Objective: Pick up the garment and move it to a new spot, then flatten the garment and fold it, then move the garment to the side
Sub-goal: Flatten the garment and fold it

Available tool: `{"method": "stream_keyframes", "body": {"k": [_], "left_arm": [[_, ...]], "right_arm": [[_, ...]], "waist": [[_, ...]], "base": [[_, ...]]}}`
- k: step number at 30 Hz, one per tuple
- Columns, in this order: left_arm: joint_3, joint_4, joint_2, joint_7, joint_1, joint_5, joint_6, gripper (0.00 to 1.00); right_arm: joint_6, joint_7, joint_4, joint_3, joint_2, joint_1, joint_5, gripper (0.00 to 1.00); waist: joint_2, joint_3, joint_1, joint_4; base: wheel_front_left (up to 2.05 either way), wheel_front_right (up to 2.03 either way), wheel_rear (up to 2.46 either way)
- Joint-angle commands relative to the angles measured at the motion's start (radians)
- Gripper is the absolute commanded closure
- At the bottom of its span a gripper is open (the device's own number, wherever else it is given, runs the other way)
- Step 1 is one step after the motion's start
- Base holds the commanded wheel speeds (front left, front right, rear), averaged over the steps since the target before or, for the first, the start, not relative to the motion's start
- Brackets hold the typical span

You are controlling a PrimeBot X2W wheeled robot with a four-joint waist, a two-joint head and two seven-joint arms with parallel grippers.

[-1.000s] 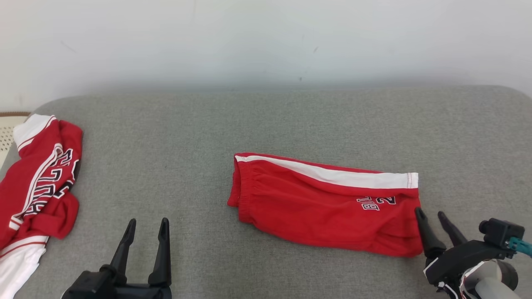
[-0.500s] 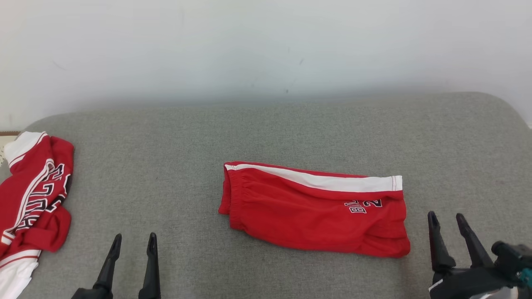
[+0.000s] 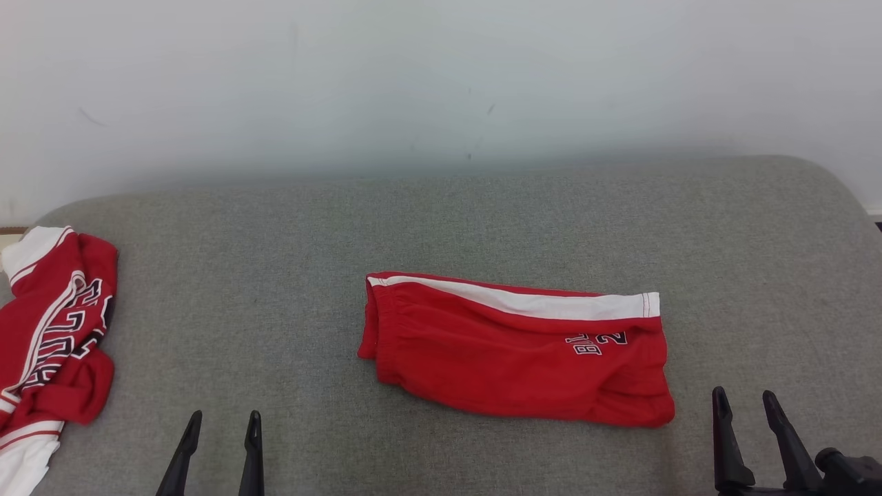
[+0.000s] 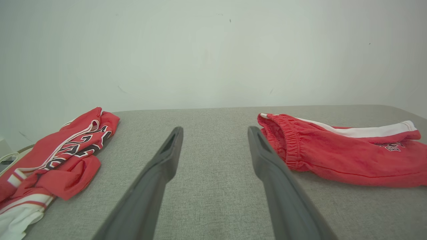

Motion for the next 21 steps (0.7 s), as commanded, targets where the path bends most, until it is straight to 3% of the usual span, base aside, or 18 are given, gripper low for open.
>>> {"method": "stream_keyframes", "body": {"k": [1, 21], "left_arm": [[0.003, -0.004, 0.009, -0.003, 0.015, 0.011, 0.004, 0.00], [-0.004, 0.004, 0.019, -0.003, 0.013, 0.019, 0.013, 0.00]], "right_arm": [[-0.001, 0.002, -0.006, -0.006, 0.002, 0.013, -0.008, 0.00], [-0.001, 0.041, -0.010, -0.024, 0.018, 0.011, -0.039, 0.00]], "waist": [[0.0000, 0.000, 0.0001, 0.000], [0.0000, -0.005, 0.0001, 0.000]], "base": [[0.00, 0.00, 0.00], [0.00, 0.00, 0.00]]}}
